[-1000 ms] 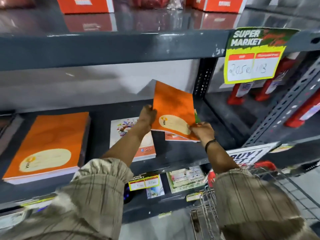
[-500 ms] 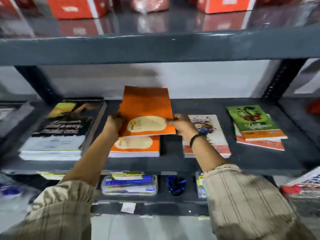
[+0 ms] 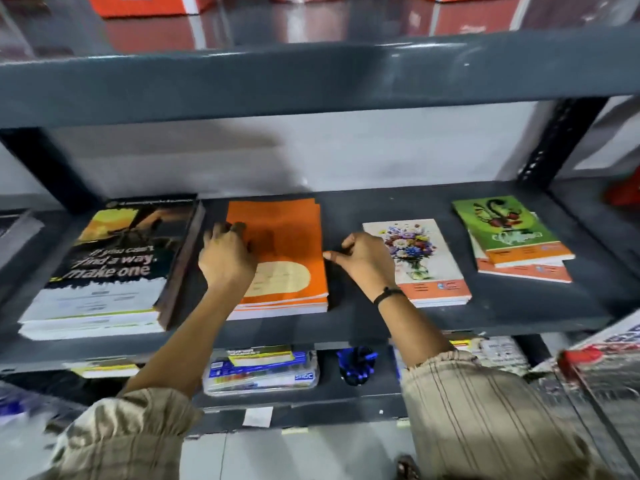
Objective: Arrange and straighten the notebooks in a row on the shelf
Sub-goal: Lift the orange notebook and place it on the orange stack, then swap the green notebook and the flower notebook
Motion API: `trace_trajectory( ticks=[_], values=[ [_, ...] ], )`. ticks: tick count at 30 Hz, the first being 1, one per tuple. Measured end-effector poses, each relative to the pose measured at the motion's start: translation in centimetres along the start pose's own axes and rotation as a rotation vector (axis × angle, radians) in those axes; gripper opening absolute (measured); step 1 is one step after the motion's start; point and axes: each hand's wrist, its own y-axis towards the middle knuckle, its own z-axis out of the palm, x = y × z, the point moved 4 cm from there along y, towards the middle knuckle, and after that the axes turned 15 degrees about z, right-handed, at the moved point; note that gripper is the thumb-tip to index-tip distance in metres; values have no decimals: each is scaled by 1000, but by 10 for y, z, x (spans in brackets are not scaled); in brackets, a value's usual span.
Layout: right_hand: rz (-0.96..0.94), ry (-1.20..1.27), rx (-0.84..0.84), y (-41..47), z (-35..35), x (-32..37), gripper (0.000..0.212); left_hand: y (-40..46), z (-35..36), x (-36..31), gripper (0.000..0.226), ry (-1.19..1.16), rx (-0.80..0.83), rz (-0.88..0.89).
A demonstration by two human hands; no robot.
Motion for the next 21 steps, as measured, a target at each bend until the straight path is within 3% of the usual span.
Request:
trace_trajectory(
  ticks=[4, 7, 11, 13, 17, 21],
  values=[
    [125, 53, -96, 42, -55, -50, 28, 12, 26, -93, 25, -389, -31, 179],
    [183, -12, -129, 76, -102, -102, 23, 15, 60, -179, 23, -647, 74, 185],
    [306, -112, -196, 116, -155, -173, 33, 13, 107, -290, 28, -952, 306, 112],
    [333, -210, -208, 130, -169, -204, 37, 11, 130, -333, 34, -986, 440, 83],
    [426, -225, -164, 145, -184, -251, 52, 16, 163, -381, 36, -982, 534, -17],
    [329, -187, -167, 148, -184, -263, 50, 17, 173, -390, 37, -1024, 458, -198]
  ],
)
